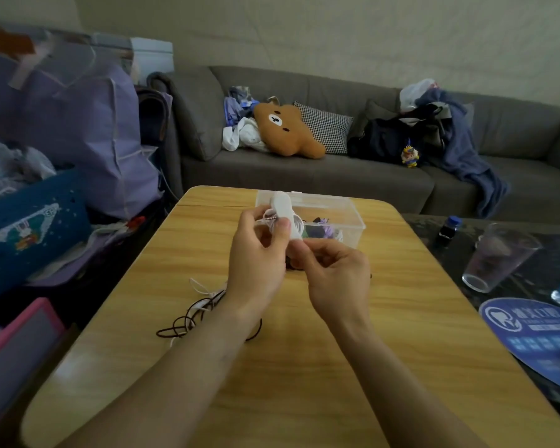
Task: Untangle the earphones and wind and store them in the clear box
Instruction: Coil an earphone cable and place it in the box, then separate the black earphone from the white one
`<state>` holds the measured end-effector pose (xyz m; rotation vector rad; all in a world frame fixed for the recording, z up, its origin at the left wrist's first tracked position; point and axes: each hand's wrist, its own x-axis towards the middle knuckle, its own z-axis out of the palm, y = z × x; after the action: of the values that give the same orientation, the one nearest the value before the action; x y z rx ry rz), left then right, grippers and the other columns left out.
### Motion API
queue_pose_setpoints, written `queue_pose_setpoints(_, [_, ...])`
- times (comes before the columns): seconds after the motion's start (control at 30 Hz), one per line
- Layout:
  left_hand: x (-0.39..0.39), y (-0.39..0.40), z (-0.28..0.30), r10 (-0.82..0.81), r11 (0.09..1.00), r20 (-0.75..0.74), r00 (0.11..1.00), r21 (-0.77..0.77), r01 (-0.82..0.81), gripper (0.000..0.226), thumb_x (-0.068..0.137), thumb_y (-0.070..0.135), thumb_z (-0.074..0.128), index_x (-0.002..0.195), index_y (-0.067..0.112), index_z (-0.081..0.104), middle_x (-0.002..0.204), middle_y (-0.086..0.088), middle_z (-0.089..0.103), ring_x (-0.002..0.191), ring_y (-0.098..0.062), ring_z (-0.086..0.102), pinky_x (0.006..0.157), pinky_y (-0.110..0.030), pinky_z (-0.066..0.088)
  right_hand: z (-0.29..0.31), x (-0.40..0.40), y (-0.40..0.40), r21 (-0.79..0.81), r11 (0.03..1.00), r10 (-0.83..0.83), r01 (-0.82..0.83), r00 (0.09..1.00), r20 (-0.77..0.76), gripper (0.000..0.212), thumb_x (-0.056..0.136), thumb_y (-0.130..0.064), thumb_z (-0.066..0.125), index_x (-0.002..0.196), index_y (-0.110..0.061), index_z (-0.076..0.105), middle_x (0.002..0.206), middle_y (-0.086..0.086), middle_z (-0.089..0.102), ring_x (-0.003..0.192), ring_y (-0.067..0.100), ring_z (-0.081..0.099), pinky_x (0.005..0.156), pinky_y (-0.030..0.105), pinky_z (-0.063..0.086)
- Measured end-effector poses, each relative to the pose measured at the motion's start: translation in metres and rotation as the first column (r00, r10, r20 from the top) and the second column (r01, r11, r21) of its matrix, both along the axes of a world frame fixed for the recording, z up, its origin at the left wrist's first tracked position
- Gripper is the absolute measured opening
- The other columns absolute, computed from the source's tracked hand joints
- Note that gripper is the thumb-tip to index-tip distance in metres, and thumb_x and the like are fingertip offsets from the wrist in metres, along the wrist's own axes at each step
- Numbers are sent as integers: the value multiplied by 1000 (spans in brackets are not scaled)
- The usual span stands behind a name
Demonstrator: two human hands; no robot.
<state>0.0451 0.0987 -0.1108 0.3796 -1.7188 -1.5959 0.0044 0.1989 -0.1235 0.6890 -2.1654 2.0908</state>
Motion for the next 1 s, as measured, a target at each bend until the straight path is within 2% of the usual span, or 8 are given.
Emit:
queue_pose_setpoints(0.2, [2,-20,-3,17,991,93,996,-137,-4,18,100,31,56,118,26,57,104,12,66,95,-1,64,79,-19,53,17,-13,3,52,995,-81,82,996,-22,4,83,-24,80,80,-25,78,76,-8,76,70,2,71,58,13,53])
queue_pose_setpoints(0.3, [6,-33,-6,156,913,186,970,-403,-69,21,101,30,54,118,19,58,113,7,58,102,-4,54,82,-14,43,37,-36,4,159,961,-199,224,967,-160,13,79,-25,83,71,-26,72,77,-11,70,68,-4,65,56,7,48])
queue_pose_setpoints(0.37, [7,-35,-8,207,798,210,956,-601,-41,14,99,25,55,108,18,62,110,4,55,108,-11,48,90,-25,43,49,-58,-3,269,904,-248,332,920,-302,14,79,-26,84,71,-21,74,71,-13,65,62,-1,62,57,9,48])
queue_pose_setpoints(0.5, [9,-34,-10,216,705,264,940,-709,37,14,97,24,52,96,15,63,103,2,56,105,-16,45,93,-36,43,60,-112,-33,587,704,-133,399,886,-443,13,76,-20,85,72,-9,78,55,-7,60,57,2,58,55,3,37])
queue_pose_setpoints(0.67, [11,-32,-9,227,660,360,905,-740,130,17,99,29,47,99,20,62,103,5,57,104,-14,44,93,-34,41,34,-148,-59,785,486,-71,384,913,-403,15,76,-21,85,78,-13,73,74,2,67,67,15,62,62,30,53])
queue_pose_setpoints(0.8, [19,-31,-1,256,594,443,859,-773,222,19,100,35,45,102,22,60,106,6,59,104,-15,46,93,-36,42,39,-134,-59,811,547,34,208,962,-270,46,93,-56,59,73,-17,74,65,-2,68,59,14,66,60,31,57])
queue_pose_setpoints(0.93, [36,-36,12,330,548,516,791,-787,284,27,99,46,45,111,25,58,114,6,59,111,-17,47,96,-38,39,59,-96,-40,582,764,10,279,896,-443,43,101,-39,54,79,-9,75,56,-6,60,52,8,56,54,25,43])
queue_pose_setpoints(1.0, [46,-41,16,404,518,585,704,-780,351,42,95,55,48,124,25,55,124,1,54,120,-21,43,100,-41,38,63,-70,-28,490,841,3,229,904,-427,33,100,-35,57,86,-12,76,65,-8,65,61,7,64,62,28,51])
